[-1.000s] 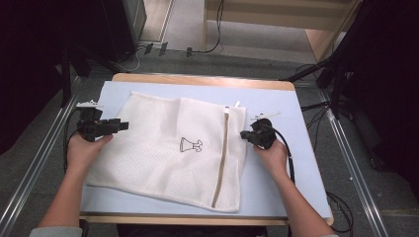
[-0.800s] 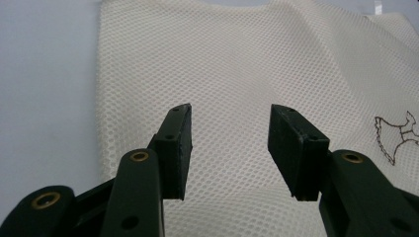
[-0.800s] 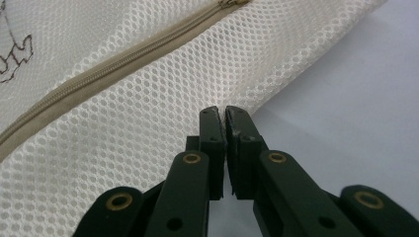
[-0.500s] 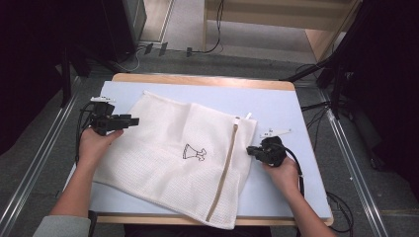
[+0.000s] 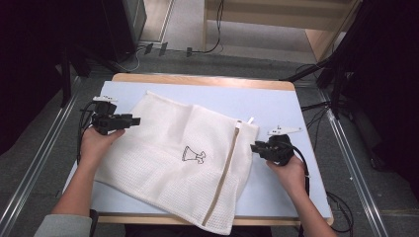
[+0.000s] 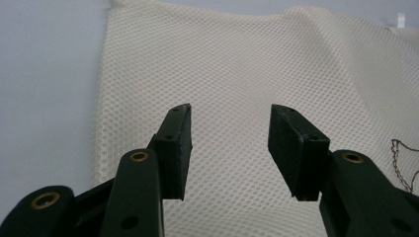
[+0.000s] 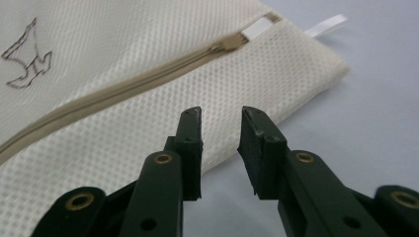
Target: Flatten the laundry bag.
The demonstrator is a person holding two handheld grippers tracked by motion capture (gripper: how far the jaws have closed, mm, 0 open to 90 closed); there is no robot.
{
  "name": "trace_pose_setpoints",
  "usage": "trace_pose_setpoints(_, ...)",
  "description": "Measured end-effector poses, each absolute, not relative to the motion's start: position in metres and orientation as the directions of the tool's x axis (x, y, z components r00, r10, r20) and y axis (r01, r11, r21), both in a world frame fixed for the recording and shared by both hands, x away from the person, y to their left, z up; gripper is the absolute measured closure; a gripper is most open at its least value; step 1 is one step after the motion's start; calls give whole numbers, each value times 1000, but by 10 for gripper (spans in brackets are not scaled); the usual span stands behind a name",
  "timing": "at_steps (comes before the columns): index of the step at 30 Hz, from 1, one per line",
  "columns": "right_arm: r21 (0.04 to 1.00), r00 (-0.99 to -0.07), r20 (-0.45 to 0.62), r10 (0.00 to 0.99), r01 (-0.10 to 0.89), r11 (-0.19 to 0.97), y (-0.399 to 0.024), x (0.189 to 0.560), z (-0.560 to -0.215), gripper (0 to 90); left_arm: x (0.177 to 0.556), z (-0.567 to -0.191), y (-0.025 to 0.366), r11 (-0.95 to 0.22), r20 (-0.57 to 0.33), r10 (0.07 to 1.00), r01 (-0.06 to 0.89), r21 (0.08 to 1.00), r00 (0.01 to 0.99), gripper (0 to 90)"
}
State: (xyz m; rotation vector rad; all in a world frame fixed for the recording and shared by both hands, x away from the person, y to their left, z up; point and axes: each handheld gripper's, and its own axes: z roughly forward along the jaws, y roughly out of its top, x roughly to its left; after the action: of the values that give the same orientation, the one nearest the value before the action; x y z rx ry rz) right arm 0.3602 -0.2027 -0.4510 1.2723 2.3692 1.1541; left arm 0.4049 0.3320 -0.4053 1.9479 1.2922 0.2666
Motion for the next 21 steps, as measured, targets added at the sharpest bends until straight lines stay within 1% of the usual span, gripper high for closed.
trace_pose_setpoints(1, 724, -603, 166, 780, 612, 319, -203, 360, -451, 713, 405, -405, 332, -190, -230, 856, 695, 694, 464, 524)
trace_pose_setpoints(2, 730, -593, 173, 786, 613, 302, -204, 371, -451, 693, 399, -405, 335, -188, -231, 859, 701, 688, 457, 524)
trace_pose_setpoints(3, 730, -593, 173, 786, 613, 302, -204, 371, -451, 693, 399, -405, 335, -188, -231, 859, 701, 688, 457, 524)
trace_pose_setpoints(5, 731, -578, 174, 797, 618, 289, -204, 385, -451, 676, 392, -405, 338, -191, -217, 867, 702, 686, 448, 525)
trace_pose_setpoints(10, 745, -554, 151, 819, 608, 274, -202, 409, -451, 622, 368, -403, 349, -180, -213, 880, 713, 677, 425, 525)
trace_pose_setpoints(11, 741, -548, 152, 822, 614, 273, -202, 415, -451, 611, 368, -403, 349, -180, -213, 880, 713, 677, 425, 525)
trace_pose_setpoints(12, 733, -539, 147, 829, 622, 274, -202, 420, -451, 595, 360, -403, 354, -174, -211, 885, 716, 676, 414, 525)
trace_pose_setpoints(15, 741, -537, 149, 830, 616, 266, -203, 428, -453, 576, 352, -403, 362, -167, -205, 894, 721, 672, 398, 524)
trace_pose_setpoints(16, 722, -529, 158, 834, 638, 268, -202, 437, -455, 558, 346, -404, 368, -155, -202, 903, 726, 670, 380, 522)
trace_pose_setpoints(19, 735, -525, 152, 837, 626, 259, -202, 442, -458, 542, 339, -405, 376, -151, -189, 913, 731, 666, 361, 513)
trace_pose_setpoints(20, 712, -525, 160, 836, 648, 271, -202, 448, -460, 510, 333, -408, 384, -143, -187, 920, 738, 659, 345, 501)
trace_pose_setpoints(21, 712, -525, 160, 836, 648, 271, -202, 448, -460, 510, 333, -408, 384, -143, -187, 920, 738, 659, 345, 488)
